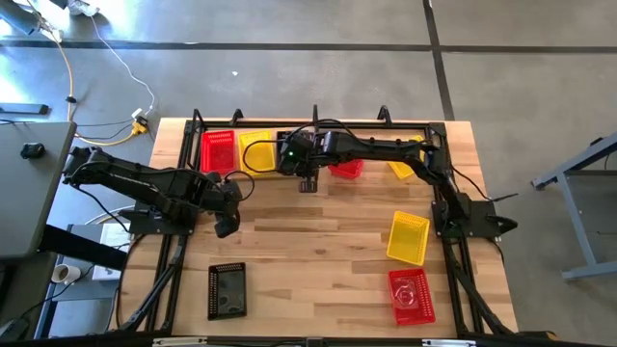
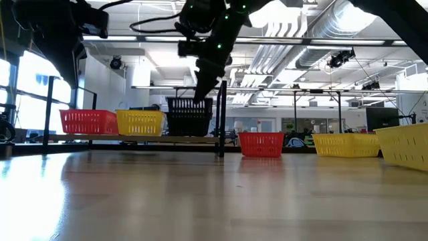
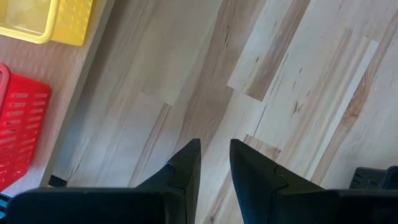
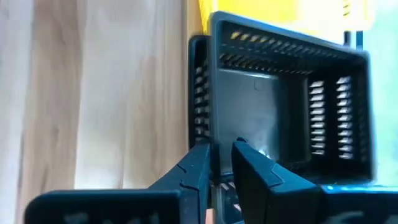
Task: Stack baskets on shelf by color
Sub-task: Stack the right black bin on top of the black bin on the shelf
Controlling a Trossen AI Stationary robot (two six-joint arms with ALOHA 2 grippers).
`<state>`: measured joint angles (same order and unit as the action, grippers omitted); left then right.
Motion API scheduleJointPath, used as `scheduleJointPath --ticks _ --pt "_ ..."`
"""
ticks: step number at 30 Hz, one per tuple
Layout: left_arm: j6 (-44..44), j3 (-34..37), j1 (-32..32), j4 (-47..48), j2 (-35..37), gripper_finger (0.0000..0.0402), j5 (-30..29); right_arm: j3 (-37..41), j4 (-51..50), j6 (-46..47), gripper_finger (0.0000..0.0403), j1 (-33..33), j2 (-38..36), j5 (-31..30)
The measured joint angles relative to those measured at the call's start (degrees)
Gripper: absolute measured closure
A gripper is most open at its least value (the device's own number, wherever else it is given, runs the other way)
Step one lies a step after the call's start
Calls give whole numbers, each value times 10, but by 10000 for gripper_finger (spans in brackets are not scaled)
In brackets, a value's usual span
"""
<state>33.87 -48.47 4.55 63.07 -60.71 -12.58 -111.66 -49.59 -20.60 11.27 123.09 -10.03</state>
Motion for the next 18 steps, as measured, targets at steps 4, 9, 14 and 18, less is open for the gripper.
scheduleJointPath --ticks 4,9,14,18 --pt "0 0 0 0 0 325 0 0 1 -1 368 0 4 -22" --pt "0 0 0 0 0 325 0 0 6 6 389 0 4 -18" --pt "0 0 0 0 0 325 -1 0 7 8 371 0 4 -18" --pt "0 0 0 0 0 325 -5 0 7 16 329 0 4 -29"
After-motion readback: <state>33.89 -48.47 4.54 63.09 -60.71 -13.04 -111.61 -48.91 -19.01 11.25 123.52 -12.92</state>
